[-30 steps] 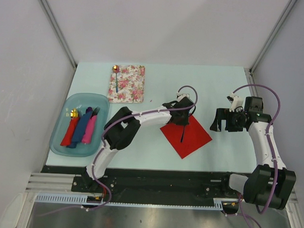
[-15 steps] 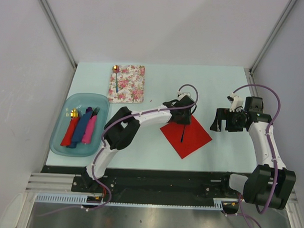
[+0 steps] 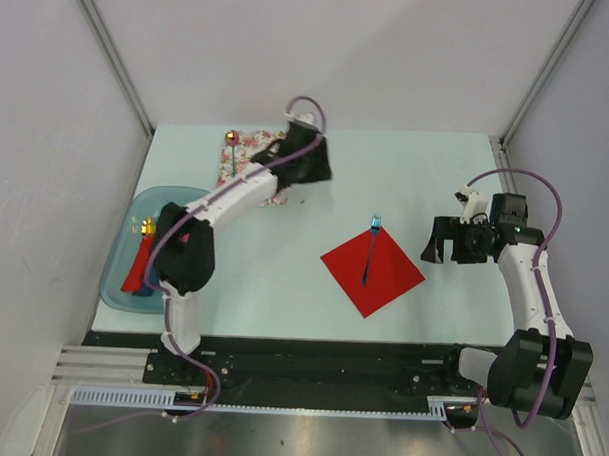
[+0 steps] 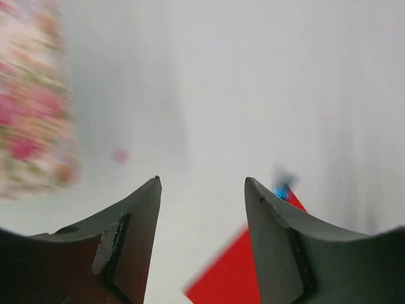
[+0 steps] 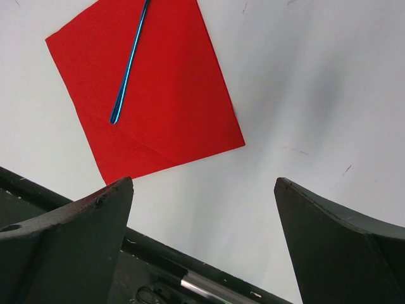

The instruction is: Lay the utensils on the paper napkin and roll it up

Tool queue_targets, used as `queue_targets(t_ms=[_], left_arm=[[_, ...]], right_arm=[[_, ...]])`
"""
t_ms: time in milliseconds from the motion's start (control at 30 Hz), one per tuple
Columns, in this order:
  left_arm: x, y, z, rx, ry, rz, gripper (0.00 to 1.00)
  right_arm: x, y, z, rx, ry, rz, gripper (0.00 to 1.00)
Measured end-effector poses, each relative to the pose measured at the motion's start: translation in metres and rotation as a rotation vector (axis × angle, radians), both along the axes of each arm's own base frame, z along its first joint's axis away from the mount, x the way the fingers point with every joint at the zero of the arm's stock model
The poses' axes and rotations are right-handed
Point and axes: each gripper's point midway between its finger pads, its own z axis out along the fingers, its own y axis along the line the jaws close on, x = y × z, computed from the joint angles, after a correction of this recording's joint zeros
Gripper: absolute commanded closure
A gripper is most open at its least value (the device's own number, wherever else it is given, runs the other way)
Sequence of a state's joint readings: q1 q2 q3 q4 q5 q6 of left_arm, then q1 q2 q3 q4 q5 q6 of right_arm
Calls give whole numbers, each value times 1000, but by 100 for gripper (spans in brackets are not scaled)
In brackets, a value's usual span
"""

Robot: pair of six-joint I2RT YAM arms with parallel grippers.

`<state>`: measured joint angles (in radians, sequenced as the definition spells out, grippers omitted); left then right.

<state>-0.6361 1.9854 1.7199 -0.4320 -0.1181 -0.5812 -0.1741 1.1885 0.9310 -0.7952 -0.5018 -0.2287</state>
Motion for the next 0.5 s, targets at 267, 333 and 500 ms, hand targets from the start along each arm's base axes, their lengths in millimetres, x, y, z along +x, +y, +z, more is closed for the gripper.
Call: queue_targets(t_ms=[267,333,500], left_arm=[[114,199,-5,97,-46,354,30],[127,220,-16,121,-39,393,29],[146,243,-55,177,2,446,32]], right_arm=[[0,0,0,0,0,0,0],[0,0,0,0,0,0,0],[0,0,-1,0,4,0,0]])
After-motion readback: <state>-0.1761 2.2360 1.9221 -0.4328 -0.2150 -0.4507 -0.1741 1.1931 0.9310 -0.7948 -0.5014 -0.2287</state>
